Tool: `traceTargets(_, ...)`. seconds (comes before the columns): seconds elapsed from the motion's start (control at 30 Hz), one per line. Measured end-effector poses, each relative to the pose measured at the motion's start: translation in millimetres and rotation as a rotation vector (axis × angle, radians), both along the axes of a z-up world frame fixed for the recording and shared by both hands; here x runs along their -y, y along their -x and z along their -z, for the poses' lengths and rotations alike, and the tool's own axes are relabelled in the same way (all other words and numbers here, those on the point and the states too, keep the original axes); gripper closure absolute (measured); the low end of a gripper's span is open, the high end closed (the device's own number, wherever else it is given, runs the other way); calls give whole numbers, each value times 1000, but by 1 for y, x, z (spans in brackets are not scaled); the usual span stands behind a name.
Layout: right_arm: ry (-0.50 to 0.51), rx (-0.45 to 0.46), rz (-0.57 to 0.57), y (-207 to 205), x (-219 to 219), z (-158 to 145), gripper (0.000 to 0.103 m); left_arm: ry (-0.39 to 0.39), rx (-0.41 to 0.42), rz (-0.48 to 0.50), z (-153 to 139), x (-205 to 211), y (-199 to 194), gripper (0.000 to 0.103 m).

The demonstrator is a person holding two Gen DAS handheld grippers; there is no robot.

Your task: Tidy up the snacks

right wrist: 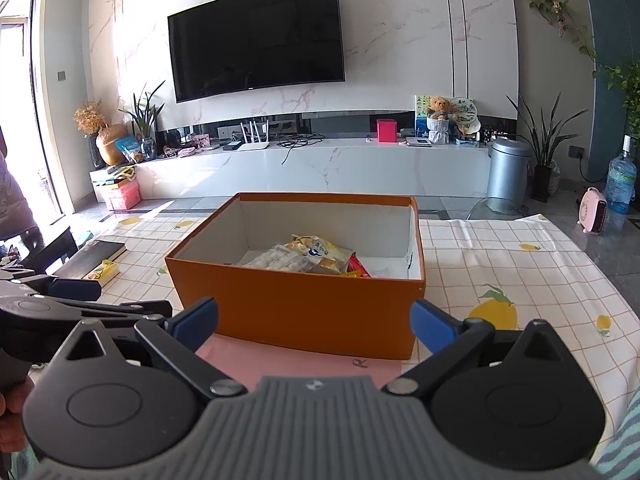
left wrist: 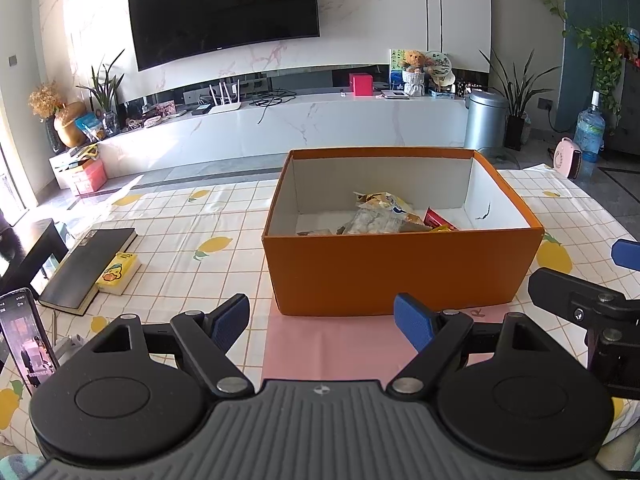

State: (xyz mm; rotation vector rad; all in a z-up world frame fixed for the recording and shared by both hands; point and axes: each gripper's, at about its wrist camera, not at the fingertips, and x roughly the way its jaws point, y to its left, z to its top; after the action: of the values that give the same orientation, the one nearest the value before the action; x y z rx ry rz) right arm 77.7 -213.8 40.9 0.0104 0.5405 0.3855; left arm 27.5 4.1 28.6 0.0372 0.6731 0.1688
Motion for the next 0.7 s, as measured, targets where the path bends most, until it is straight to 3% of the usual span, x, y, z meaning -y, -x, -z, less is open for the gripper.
traceTargets(0.7, 6, -11, -4, -3, -2, 2, 4, -4, 8, -1, -7, -2, 1, 7)
